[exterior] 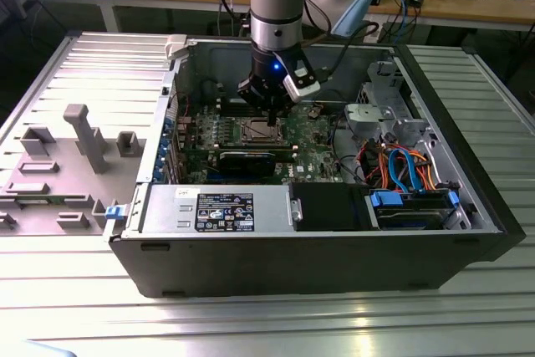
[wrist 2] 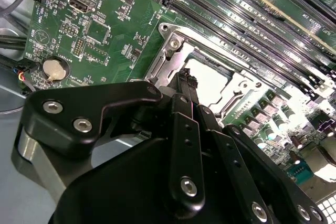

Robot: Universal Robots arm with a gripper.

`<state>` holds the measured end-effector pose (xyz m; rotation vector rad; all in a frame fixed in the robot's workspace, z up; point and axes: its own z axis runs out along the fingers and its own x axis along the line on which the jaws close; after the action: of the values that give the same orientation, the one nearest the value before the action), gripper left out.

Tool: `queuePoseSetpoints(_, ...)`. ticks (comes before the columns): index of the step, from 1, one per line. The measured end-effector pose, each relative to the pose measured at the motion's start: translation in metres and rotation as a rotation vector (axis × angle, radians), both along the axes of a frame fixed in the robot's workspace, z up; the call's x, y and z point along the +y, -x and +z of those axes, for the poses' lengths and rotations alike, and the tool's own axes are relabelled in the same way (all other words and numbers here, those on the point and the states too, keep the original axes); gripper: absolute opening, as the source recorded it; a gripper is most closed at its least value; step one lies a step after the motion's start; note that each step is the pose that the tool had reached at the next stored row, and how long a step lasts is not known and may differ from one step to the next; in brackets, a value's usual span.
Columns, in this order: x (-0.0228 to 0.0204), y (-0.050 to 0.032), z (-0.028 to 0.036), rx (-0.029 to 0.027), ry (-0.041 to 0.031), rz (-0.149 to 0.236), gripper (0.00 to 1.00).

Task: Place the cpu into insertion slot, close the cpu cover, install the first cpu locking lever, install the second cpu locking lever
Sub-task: 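Install the second cpu locking lever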

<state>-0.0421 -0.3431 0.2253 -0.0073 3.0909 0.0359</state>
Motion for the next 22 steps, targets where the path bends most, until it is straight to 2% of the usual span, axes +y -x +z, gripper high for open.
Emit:
queuePoseSetpoints(12,-0.0008,0.0,0.0,0.0,0.0,0.0,0.11)
queuePoseSetpoints(22,-0.0073,0.0001,0.0007,0.0001,0.0002,0.0,0.11)
